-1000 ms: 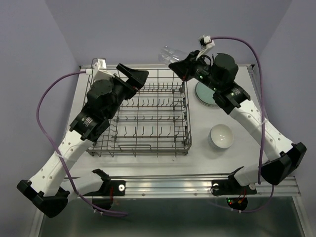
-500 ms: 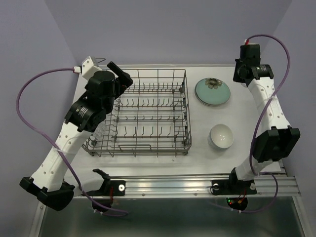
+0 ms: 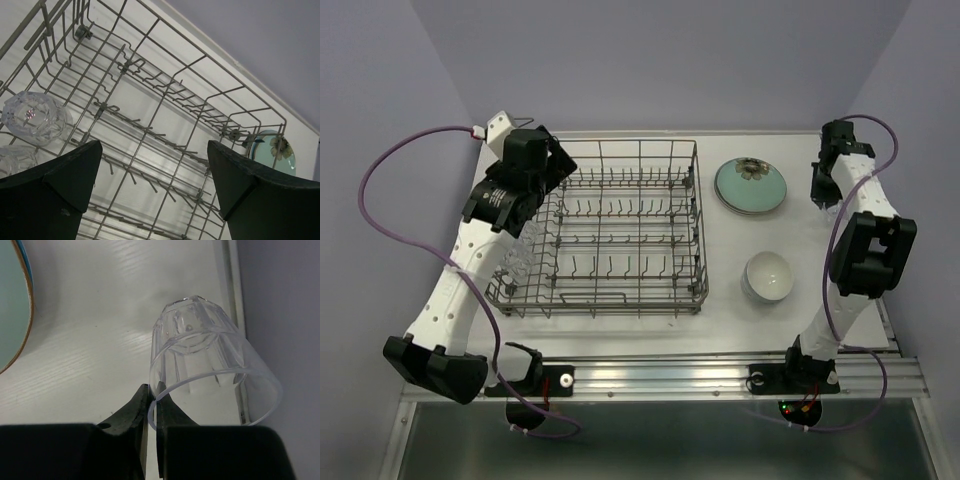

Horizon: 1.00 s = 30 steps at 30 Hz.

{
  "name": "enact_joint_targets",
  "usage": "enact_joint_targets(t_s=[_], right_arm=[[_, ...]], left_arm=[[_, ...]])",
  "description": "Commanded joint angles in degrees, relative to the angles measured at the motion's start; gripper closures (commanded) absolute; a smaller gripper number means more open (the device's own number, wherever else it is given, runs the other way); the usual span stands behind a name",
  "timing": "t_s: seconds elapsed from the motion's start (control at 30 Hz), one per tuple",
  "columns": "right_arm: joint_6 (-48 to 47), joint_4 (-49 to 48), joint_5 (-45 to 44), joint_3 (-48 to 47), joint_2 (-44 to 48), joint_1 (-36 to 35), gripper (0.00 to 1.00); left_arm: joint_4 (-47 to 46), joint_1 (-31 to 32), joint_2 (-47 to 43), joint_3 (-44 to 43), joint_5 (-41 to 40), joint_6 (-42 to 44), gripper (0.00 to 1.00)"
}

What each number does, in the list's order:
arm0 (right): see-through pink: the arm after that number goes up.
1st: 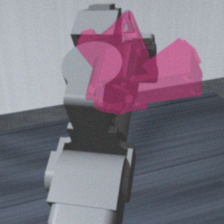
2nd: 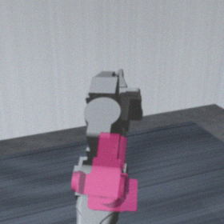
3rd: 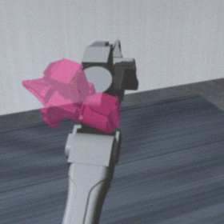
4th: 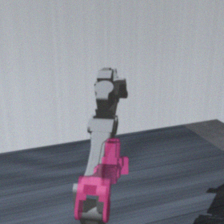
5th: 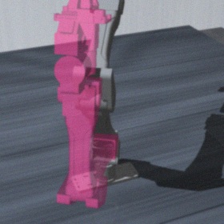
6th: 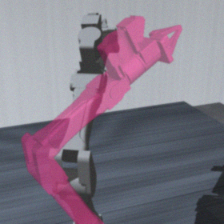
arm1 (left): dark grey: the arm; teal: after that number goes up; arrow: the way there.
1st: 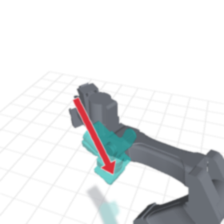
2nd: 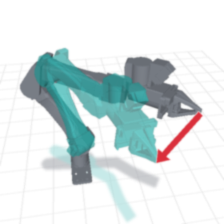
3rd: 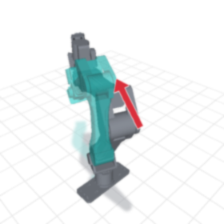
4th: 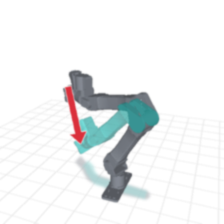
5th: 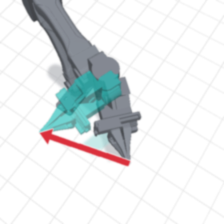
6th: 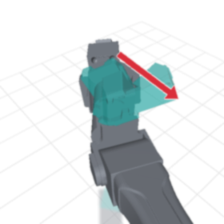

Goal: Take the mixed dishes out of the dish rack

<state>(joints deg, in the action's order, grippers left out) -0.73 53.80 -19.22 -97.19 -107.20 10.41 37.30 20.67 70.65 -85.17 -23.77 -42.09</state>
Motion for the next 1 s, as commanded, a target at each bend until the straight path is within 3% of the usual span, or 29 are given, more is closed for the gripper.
enact_joint_targets(t_s=[0.0,0.33,0.43,0.57,0.7,0.77,0.8,0.97], right_arm=[[-1.6,-4.6,2.3,1.2,-1.8,-0.4,0.99],[-1.6,-4.9,7.4,2.4,-6.6,0.1,0.98],[-0.9,-4.8,8.0,2.2,-6.9,0.1,0.93],[-0.3,-3.9,6.7,1.3,-7.0,0.1,0.73],[0.3,-1.8,4.7,-0.6,-6.3,0.1,0.40],[0.6,-1.6,3.8,-2.7,-5.5,0.1,0.36],[0.6,-1.2,3.8,-3.6,-4.4,0.1,0.27],[0.6,-0.8,4.3,-7.6,0.2,0.1,0.16]], left_arm=[[1.3,-0.7,0.3,-1.8,-0.2,1.7,0.01],[3.5,-1.8,1.5,-2.1,-0.8,1.1,0.01],[4.4,-1.9,1.9,-2.2,-1.5,1.0,0.01],[5.3,-2.1,2.4,-2.3,-2.1,1.1,0.01],[7.0,-2.5,2.9,-3.0,-3.2,0.6,0.01],[7.1,-2.6,3.2,-3.4,-3.3,0.6,0.01],[7.0,-2.6,3.3,-3.4,-2.9,0.8,0.01],[7.5,-2.6,4.1,-3.9,-2.5,2.1,0.01]])
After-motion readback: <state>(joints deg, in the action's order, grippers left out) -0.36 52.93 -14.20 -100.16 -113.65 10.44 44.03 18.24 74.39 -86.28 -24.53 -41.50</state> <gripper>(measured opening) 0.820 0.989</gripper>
